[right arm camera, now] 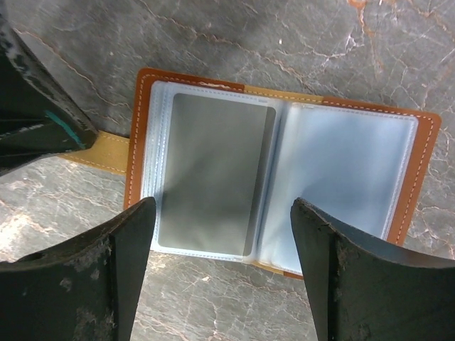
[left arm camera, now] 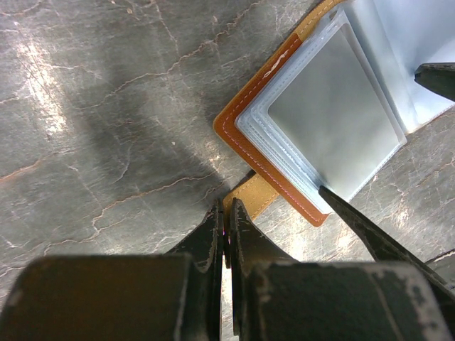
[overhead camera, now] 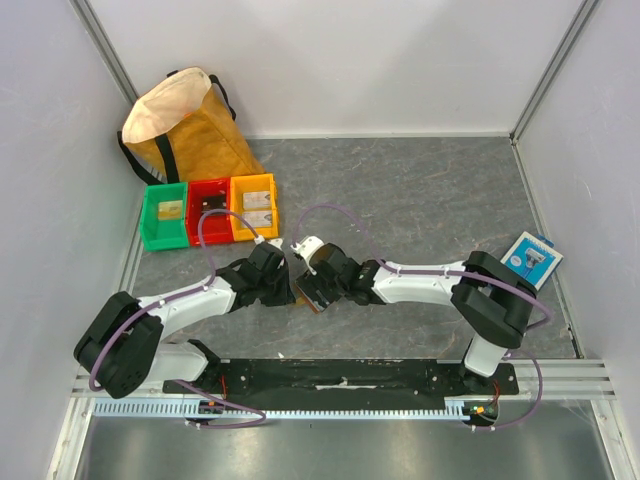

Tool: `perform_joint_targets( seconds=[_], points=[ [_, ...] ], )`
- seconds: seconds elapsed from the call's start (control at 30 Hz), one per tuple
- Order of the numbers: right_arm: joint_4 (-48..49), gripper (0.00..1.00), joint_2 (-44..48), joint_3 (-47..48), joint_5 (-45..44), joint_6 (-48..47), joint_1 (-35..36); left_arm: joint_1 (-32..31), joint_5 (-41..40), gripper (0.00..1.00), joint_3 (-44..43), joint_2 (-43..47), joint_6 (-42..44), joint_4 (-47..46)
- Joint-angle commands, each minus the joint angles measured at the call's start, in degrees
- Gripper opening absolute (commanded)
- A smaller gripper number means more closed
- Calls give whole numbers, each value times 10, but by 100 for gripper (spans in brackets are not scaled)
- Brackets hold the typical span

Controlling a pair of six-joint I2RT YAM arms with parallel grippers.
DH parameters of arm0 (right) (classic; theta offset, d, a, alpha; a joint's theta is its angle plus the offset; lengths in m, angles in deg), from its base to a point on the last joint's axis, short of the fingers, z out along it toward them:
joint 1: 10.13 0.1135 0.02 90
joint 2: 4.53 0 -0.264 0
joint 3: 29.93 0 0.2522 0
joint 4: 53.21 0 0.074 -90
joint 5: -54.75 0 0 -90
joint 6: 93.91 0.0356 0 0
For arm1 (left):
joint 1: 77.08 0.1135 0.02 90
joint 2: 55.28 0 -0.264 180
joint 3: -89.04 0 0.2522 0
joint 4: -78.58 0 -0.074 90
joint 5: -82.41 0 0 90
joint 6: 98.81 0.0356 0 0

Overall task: Take the credit cards out of the card holder
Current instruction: Remove the credit card from the card holder.

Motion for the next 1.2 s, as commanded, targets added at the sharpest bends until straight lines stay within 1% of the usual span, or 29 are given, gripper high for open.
perform_joint_targets(
  seconds=[0.0,0.17,0.43,0.63,0.83,0.97,1.17],
  points=[
    [7,84,-14,4,-26,-10,2,-3,0,2,8,5,-1,15],
    [-7,82,-19,10,-36,-15,3,-3,1,2,11,11,-1,16],
    [-36,80,-18,21,-104,-27,11,-3,14,2,10,15,2,21],
    [-29,77,-2,19,-169,-36,31,-3,27,2,10,18,6,21],
    [15,71,39,-3,-230,-47,38,-3,40,2,8,19,13,21],
    [31,70,58,-6,-246,-61,38,-3,43,2,7,20,15,23],
    [17,69,49,7,-258,-62,33,-3,35,2,7,25,16,34]
  ],
)
